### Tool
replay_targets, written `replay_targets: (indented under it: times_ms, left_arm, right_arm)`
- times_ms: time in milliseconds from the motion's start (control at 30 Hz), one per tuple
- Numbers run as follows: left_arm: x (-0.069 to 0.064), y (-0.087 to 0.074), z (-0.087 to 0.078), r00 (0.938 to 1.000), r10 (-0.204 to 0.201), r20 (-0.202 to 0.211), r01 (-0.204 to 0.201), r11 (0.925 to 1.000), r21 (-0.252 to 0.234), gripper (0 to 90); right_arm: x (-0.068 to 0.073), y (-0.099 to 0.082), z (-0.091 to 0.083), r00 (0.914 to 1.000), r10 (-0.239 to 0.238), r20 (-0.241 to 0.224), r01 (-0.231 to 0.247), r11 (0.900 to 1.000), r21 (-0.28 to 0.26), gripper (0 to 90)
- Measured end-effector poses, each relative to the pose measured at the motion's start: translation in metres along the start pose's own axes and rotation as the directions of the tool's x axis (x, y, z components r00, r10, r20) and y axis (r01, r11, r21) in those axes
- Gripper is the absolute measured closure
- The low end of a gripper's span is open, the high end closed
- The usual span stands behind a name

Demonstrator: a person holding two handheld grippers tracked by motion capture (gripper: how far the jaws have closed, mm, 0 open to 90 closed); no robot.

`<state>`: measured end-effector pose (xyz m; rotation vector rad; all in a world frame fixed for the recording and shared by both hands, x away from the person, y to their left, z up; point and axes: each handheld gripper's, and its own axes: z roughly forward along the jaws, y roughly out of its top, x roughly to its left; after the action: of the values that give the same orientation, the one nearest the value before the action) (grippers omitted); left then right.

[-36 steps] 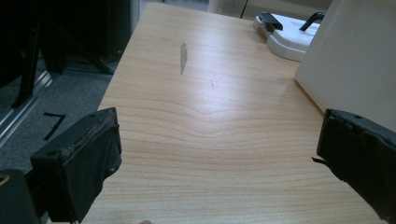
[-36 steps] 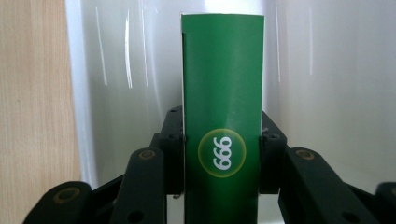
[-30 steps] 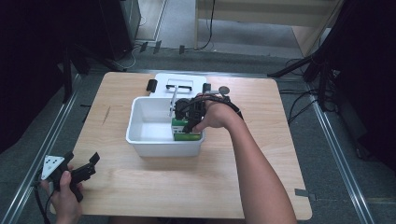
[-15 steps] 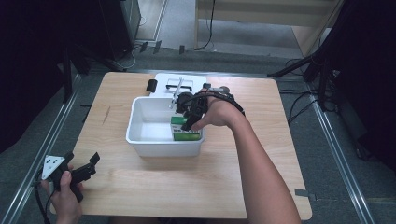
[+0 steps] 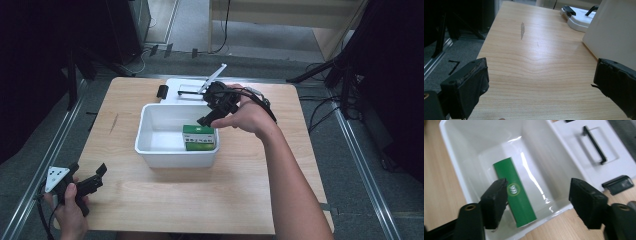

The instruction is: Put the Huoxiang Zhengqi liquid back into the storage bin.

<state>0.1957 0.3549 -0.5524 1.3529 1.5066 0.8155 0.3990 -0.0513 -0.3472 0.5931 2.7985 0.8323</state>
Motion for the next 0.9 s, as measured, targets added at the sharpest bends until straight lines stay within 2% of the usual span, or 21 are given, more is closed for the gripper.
replay_targets:
  times_ms: [33, 67, 100, 200, 267, 333, 367, 467, 533, 667, 800, 833, 867, 900]
  left_arm:
    - [0.000, 0.000, 0.000, 1.0000, 0.000, 0.000, 0.000, 1.0000, 0.000, 0.4]
    - [0.000, 0.000, 0.000, 1.0000, 0.000, 0.000, 0.000, 1.0000, 0.000, 0.4]
    - [0.000, 0.000, 0.000, 1.0000, 0.000, 0.000, 0.000, 1.0000, 0.000, 0.4]
    - [0.000, 0.000, 0.000, 1.0000, -0.001, 0.000, 0.001, 1.0000, -0.001, 0.4]
    - [0.000, 0.000, 0.000, 1.0000, -0.001, 0.000, 0.001, 1.0000, 0.000, 0.4]
    - [0.000, 0.000, 0.000, 1.0000, 0.000, -0.001, 0.000, 1.0000, 0.002, 0.4]
    - [0.000, 0.000, 0.000, 1.0000, 0.000, -0.001, 0.000, 1.0000, 0.002, 0.4]
    - [0.000, 0.000, 0.000, 1.0000, 0.001, 0.000, -0.001, 1.0000, 0.003, 0.4]
    - [0.000, 0.000, 0.000, 1.0000, 0.001, -0.001, -0.001, 1.0000, 0.003, 0.4]
    - [0.000, 0.000, 0.000, 1.0000, 0.003, -0.003, -0.003, 1.0000, 0.004, 0.4]
    - [0.000, 0.000, 0.000, 1.0000, 0.004, -0.004, -0.004, 1.0000, 0.003, 0.4]
    - [0.000, 0.000, 0.000, 1.0000, 0.004, -0.004, -0.004, 1.0000, 0.003, 0.4]
    - [-0.001, 0.000, 0.000, 1.0000, 0.005, -0.006, -0.005, 1.0000, 0.002, 0.4]
    - [-0.001, 0.000, 0.000, 1.0000, 0.006, -0.007, -0.006, 1.0000, 0.003, 0.4]
  right_arm:
    - [0.000, 0.000, 0.000, 1.0000, 0.000, 0.000, 0.000, 1.0000, 0.000, 29.6]
    - [-0.002, -0.005, -0.004, 0.9983, 0.048, 0.035, -0.047, 0.9984, -0.032, 28.0]
    - [-0.003, -0.007, -0.005, 0.9970, 0.063, 0.044, -0.061, 0.9971, -0.046, 26.6]
    - [-0.005, -0.012, -0.011, 0.9851, 0.159, 0.065, -0.154, 0.9844, -0.086, 14.0]
    - [-0.008, -0.017, -0.014, 0.9753, 0.208, 0.074, -0.199, 0.9738, -0.110, 10.1]
    - [-0.010, -0.024, -0.018, 0.9702, 0.223, 0.094, -0.209, 0.9671, -0.146, 0.0]
    - [-0.012, -0.027, -0.020, 0.9681, 0.234, 0.091, -0.217, 0.9621, -0.165, 0.0]
    - [-0.015, -0.039, -0.026, 0.9508, 0.293, 0.101, -0.261, 0.9329, -0.248, 0.0]
    - [-0.015, -0.049, -0.029, 0.9367, 0.326, 0.127, -0.280, 0.9152, -0.290, 0.0]
    - [-0.011, -0.067, -0.033, 0.9153, 0.362, 0.177, -0.287, 0.8940, -0.344, 0.0]
    - [-0.008, -0.087, -0.038, 0.8854, 0.406, 0.226, -0.294, 0.8660, -0.405, 0.0]
    - [-0.008, -0.087, -0.038, 0.8854, 0.406, 0.226, -0.294, 0.8660, -0.405, 0.0]
    - [-0.007, -0.097, -0.040, 0.8678, 0.428, 0.253, -0.296, 0.8531, -0.430, 0.0]
    - [-0.006, -0.102, -0.041, 0.8621, 0.438, 0.254, -0.299, 0.8458, -0.442, 0.0]
